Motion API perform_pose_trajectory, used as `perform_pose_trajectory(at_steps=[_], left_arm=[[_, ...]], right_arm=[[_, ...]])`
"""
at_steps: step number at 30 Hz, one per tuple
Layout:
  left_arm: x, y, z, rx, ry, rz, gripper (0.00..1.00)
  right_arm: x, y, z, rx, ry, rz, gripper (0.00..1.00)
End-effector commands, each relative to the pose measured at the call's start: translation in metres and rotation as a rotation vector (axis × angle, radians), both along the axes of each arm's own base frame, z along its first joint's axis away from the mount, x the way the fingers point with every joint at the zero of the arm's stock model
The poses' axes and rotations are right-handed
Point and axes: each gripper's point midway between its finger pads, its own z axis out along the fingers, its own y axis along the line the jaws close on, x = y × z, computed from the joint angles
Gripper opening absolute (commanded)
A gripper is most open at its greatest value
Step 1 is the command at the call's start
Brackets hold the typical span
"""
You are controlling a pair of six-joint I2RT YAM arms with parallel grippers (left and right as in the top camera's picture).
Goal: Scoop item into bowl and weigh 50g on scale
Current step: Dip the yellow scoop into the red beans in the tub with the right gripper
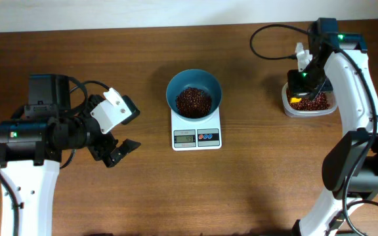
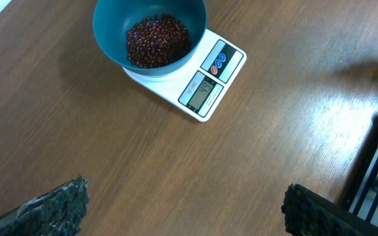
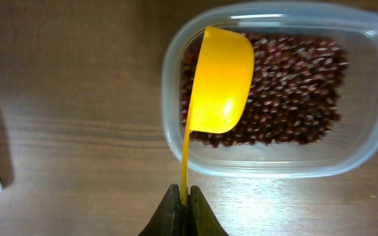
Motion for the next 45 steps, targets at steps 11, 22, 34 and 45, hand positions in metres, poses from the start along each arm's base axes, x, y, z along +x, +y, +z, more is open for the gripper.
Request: perform_pose_trajectory(at_steps=[11, 22, 34, 45], left_arm=[[0.0, -0.001, 0.004, -0.011, -0.015, -0.011, 0.99], [0.0, -0.001, 0.004, -0.011, -0.015, -0.011, 0.99], [0.0, -0.001, 0.004, -0.011, -0.015, -0.011, 0.99], [0.0, -0.001, 0.004, -0.011, -0.015, -0.011, 0.99]], right_arm=[[-0.005, -0.001, -0.011, 0.001, 0.024, -0.093, 0.04], [-0.009, -0.014, 0.024, -0.079, -0.06, -0.115, 0.04], [-0.01, 0.003, 0.029, 0.183, -0.08, -0.034, 0.04], [-0.033, -0.068, 0.032, 0.285, -0.098, -0.167, 0.04]])
